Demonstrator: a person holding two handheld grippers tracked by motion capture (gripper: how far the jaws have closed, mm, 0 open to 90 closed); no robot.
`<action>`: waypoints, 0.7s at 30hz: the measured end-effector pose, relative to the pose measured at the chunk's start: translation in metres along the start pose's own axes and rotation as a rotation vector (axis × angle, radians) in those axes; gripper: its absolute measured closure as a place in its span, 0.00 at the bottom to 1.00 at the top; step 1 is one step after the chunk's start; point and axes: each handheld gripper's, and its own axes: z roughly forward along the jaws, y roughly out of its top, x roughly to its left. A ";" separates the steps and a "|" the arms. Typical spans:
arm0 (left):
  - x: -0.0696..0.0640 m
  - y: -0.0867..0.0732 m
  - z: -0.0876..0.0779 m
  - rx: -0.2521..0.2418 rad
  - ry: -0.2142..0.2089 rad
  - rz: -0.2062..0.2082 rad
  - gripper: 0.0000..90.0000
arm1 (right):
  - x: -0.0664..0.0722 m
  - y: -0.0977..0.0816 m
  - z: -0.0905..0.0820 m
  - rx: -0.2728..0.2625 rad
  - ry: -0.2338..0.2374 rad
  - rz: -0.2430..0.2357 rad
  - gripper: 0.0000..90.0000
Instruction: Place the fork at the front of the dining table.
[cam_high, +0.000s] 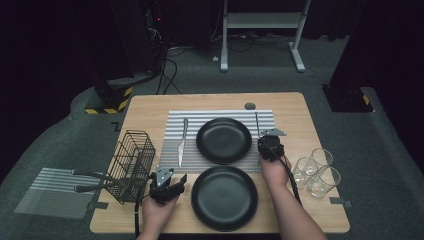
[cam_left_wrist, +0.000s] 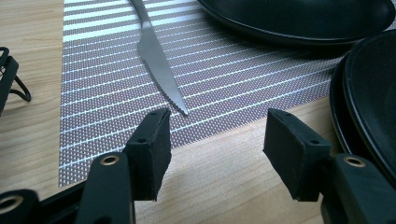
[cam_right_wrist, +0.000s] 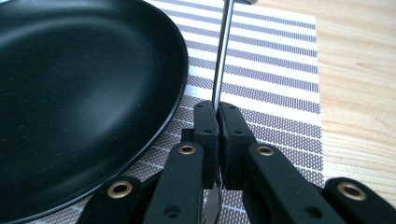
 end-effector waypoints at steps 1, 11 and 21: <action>0.000 0.000 0.000 0.000 0.000 0.001 0.46 | 0.000 0.000 0.003 0.010 -0.004 0.007 0.96; 0.001 0.000 0.001 -0.009 -0.003 0.005 0.46 | -0.001 0.006 0.018 0.035 -0.029 0.022 0.96; 0.000 0.000 0.000 -0.003 -0.013 -0.002 0.46 | -0.006 0.004 0.027 0.078 -0.059 0.029 0.96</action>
